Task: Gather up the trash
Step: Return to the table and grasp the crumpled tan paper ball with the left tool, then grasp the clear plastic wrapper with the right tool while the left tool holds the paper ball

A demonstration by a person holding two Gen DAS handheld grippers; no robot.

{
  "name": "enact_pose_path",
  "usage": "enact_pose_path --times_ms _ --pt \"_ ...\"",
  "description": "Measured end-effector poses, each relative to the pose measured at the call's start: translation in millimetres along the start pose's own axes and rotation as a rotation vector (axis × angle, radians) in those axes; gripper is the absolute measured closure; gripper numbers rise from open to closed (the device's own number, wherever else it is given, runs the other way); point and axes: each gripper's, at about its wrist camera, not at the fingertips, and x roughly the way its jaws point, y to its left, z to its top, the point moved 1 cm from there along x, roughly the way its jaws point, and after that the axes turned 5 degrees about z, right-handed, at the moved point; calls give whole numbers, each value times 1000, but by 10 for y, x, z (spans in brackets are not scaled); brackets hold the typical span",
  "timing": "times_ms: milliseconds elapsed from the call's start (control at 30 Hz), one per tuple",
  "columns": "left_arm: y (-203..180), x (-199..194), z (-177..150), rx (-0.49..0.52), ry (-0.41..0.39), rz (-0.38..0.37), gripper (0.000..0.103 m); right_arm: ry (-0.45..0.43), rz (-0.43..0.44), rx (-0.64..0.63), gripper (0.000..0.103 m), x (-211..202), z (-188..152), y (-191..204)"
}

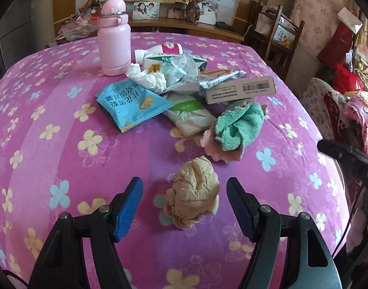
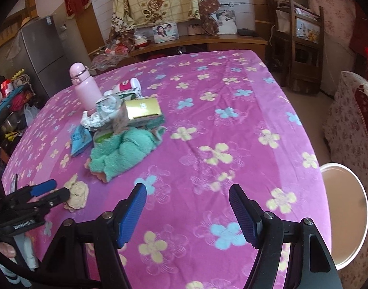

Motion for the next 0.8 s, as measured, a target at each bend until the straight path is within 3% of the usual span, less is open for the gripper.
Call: enact_pose_path --times_ms 233,367,500,800 --pt "-34 196 -65 39 53 12 32 -1 45 -8 28 147 217 137" --pt "14 253 -14 36 55 -10 71 14 66 -30 28 223 324 239" --pt "96 238 118 8 50 -33 74 14 91 -40 28 239 476 319" --pt "306 96 502 -20 -10 66 74 36 136 -87 28 399 877 626"
